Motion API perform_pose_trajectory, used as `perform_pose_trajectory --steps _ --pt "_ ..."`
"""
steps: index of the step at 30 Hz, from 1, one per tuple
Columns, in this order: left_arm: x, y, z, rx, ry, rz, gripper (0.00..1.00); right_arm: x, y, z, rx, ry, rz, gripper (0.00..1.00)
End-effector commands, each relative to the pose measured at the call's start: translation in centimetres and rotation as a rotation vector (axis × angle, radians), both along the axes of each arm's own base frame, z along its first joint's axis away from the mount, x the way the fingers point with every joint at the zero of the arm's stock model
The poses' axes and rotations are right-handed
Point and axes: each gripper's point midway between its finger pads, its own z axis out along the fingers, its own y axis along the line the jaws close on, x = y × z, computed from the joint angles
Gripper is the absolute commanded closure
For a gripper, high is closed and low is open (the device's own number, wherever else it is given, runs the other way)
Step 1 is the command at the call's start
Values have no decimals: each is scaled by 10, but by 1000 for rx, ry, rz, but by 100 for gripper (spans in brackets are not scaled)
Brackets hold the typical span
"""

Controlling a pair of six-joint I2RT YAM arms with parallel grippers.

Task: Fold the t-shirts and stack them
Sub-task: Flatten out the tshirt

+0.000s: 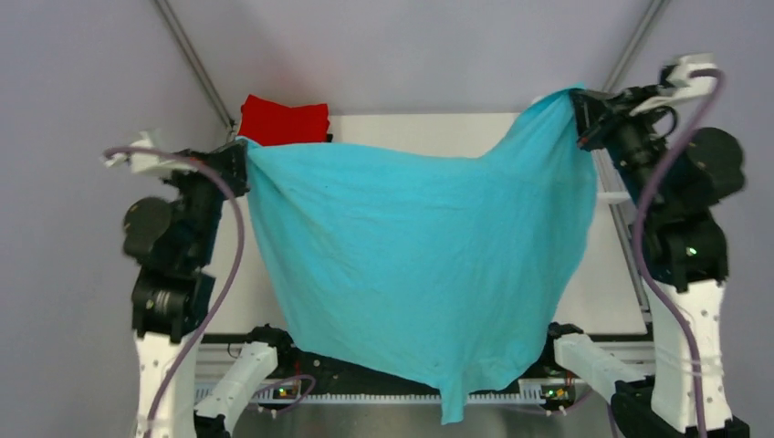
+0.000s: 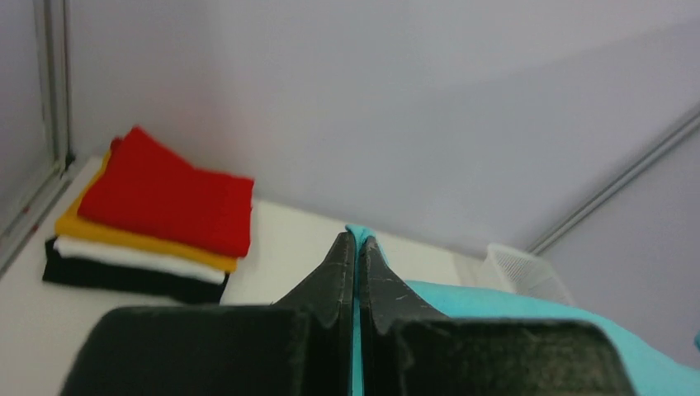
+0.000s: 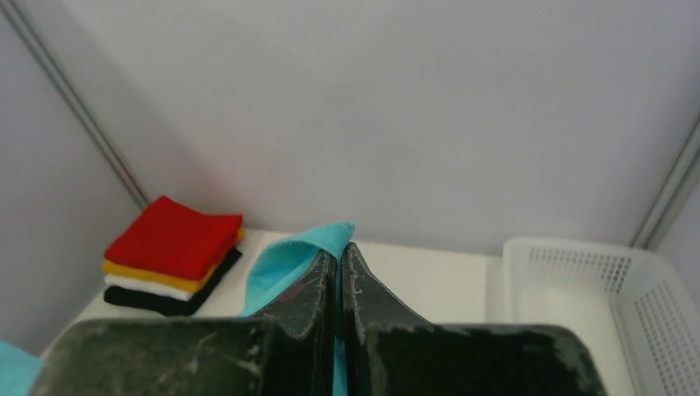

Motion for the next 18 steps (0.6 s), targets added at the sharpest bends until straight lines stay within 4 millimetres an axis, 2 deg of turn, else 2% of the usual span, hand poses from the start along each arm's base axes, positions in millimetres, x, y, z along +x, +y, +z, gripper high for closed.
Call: perform_pose_trajectory --steps 1,3,4,6,8,10,13,15,18 --pt "86 3 -90 -25 213 89 100 58 -11 -51 9 33 -111 100" --pt "118 3 -137 -18 310 122 100 86 -6 -90 5 95 -109 100" --pt "132 3 -158 -10 350 131 100 105 -6 -120 2 153 -131 100" --pt "163 -2 -197 1 413 132 100 133 -5 -160 -6 220 -148 100" --pt "198 -11 -244 18 514 117 100 159 -3 -195 -9 269 -164 100" --pt "228 -21 -280 28 602 92 100 181 0 -229 -18 321 -174 100" --pt "269 -33 -324 42 710 62 100 213 4 -270 -42 390 -178 100" --pt "297 -40 -338 48 756 48 100 235 8 -292 -68 429 -178 100" --pt "326 -45 -371 59 833 45 100 267 12 -328 -108 490 -179 100"
